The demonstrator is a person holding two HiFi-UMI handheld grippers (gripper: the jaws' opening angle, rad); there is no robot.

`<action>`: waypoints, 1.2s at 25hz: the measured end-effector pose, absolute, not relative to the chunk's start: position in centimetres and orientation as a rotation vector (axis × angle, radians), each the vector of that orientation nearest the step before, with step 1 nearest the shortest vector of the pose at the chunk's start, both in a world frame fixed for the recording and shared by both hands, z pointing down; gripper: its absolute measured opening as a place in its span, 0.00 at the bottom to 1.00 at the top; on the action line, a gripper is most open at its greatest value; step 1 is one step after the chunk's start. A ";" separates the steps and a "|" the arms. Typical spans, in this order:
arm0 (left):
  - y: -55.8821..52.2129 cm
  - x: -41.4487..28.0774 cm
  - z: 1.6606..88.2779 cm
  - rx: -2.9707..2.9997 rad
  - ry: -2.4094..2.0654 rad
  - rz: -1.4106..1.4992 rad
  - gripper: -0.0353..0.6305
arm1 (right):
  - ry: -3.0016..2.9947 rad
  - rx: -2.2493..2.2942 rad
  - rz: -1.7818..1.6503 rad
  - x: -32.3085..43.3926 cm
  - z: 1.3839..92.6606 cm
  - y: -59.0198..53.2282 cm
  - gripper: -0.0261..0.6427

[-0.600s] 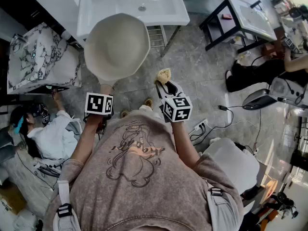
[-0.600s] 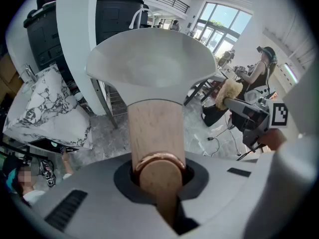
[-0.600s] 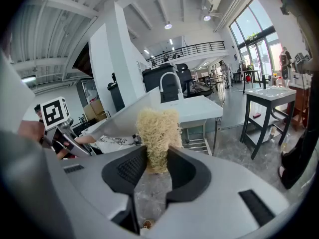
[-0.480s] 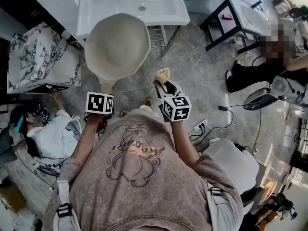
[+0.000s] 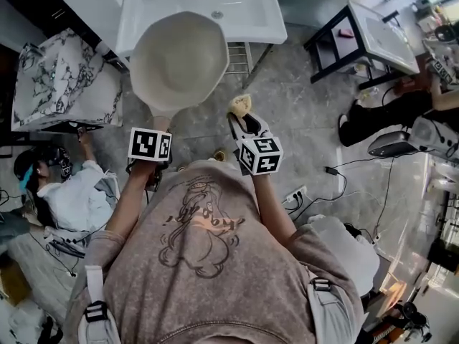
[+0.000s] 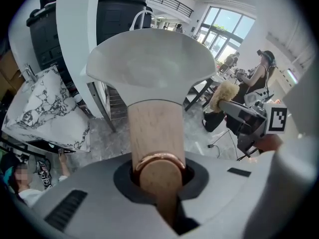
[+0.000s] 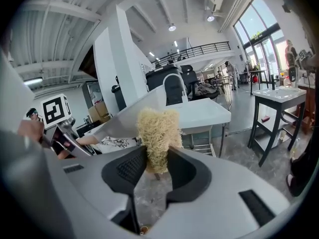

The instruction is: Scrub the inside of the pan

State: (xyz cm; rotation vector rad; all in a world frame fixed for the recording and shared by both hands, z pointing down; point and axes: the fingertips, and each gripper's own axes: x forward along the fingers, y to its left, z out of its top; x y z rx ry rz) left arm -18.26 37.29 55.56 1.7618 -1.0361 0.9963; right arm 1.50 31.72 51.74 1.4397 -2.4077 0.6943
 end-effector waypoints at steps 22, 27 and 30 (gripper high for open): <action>24.5 -13.3 55.8 1.784 -1.035 0.973 0.11 | -2.467 1.423 0.577 7.2 50.4 17.1 0.25; 18.6 -12.9 56.7 1.803 -1.017 1.009 0.11 | -2.443 1.460 0.552 8.8 49.9 11.3 0.25; 15.2 -12.6 57.0 1.799 -1.002 0.999 0.11 | -2.426 1.489 0.535 9.5 49.2 7.8 0.25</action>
